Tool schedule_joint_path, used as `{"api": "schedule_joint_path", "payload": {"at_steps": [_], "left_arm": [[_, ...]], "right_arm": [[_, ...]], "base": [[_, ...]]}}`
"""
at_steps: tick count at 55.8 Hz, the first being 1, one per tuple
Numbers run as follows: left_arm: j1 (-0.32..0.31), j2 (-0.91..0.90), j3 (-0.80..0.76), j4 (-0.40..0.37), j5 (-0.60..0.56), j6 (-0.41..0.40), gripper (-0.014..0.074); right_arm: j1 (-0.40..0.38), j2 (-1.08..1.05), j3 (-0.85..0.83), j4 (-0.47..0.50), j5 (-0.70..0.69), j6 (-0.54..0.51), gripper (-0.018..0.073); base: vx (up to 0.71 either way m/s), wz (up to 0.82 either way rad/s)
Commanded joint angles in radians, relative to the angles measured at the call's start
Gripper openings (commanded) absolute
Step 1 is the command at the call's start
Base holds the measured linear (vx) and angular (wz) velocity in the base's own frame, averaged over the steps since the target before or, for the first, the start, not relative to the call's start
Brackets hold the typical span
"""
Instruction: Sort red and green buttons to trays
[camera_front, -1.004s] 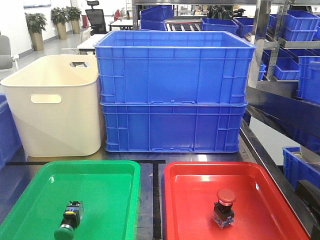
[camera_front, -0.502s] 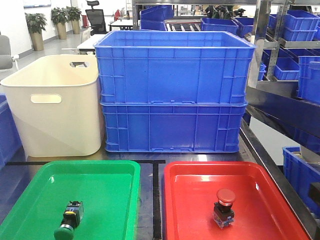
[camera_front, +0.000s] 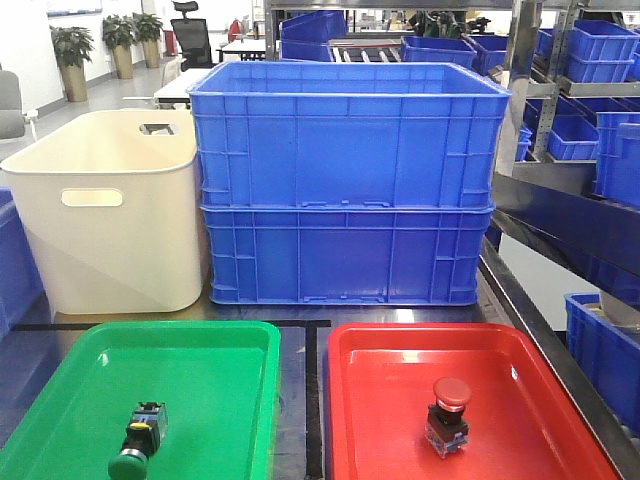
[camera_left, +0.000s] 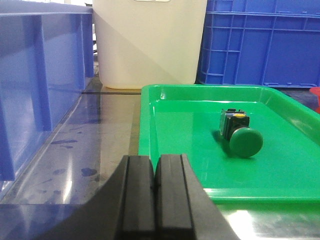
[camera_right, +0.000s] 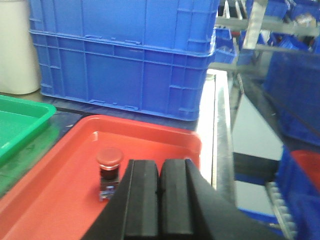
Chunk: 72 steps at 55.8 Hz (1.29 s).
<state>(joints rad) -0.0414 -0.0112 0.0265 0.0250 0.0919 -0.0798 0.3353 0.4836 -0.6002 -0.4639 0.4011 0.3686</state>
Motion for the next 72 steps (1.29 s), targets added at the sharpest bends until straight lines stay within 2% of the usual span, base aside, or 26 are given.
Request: {"api": "schedule_joint_path", "payload": {"at_steps": [1,11,15,19,27,38,45,46,48,57,64,72], "left_arm": [[0.003,-0.014,-0.019,-0.006,-0.079,-0.005,-0.0006],[0.003,-0.014,-0.019,-0.006,-0.079,-0.005,-0.0006],[0.003,-0.014,-0.019,-0.006,-0.079,-0.005,-0.0006],[0.003,-0.014,-0.019,-0.006,-0.079,-0.005,-0.0006],[0.003,-0.014,-0.019,-0.006,-0.079,-0.005,-0.0006],[0.003,-0.014,-0.019,-0.006,-0.079,-0.005,-0.0006],[0.003,-0.014,-0.019,-0.006,-0.079,-0.005,-0.0006],[0.003,-0.014,-0.019,-0.006,-0.079,-0.005,-0.0006],[0.003,-0.014,-0.019,-0.006,-0.079,-0.005,-0.0006],[0.003,-0.014,-0.019,-0.006,-0.079,-0.005,-0.0006],[0.003,-0.014,-0.019,-0.006,-0.079,-0.005,-0.0006],[0.003,-0.014,-0.019,-0.006,-0.079,-0.005,-0.0006]], "right_arm": [[-0.062,-0.034,-0.03,0.067,-0.055,-0.082,-0.0012],[-0.248,-0.123,-0.03,0.264,-0.057,-0.205,-0.0012],[-0.298,-0.153,-0.021,0.329,-0.065,-0.291,-0.0012],[-0.333,-0.197,0.032,0.383,-0.131,-0.377,-0.0012],[-0.35,-0.314,0.213,0.464,-0.324,-0.411,-0.0012],[-0.35,-0.502,0.49,0.455,-0.518,-0.397,-0.0012],[-0.35,-0.507,0.652,0.464,-0.623,-0.355,-0.0011],[-0.35,-0.507,0.653,0.464,-0.615,-0.342,-0.0011],[-0.348,-0.506,0.639,0.464,-0.507,-0.311,-0.0011],[-0.347,-0.507,0.644,0.456,-0.382,-0.289,-0.0009],[-0.347,-0.507,0.644,0.456,-0.305,-0.304,-0.0009],[-0.347,-0.507,0.644,0.451,-0.281,-0.382,-0.0009]], "base": [[0.0,0.0],[0.0,0.0],[0.0,0.0],[0.0,0.0],[0.0,0.0],[0.0,0.0],[0.0,0.0],[0.0,0.0],[0.0,0.0],[0.0,0.0],[0.0,0.0],[0.0,0.0]]}}
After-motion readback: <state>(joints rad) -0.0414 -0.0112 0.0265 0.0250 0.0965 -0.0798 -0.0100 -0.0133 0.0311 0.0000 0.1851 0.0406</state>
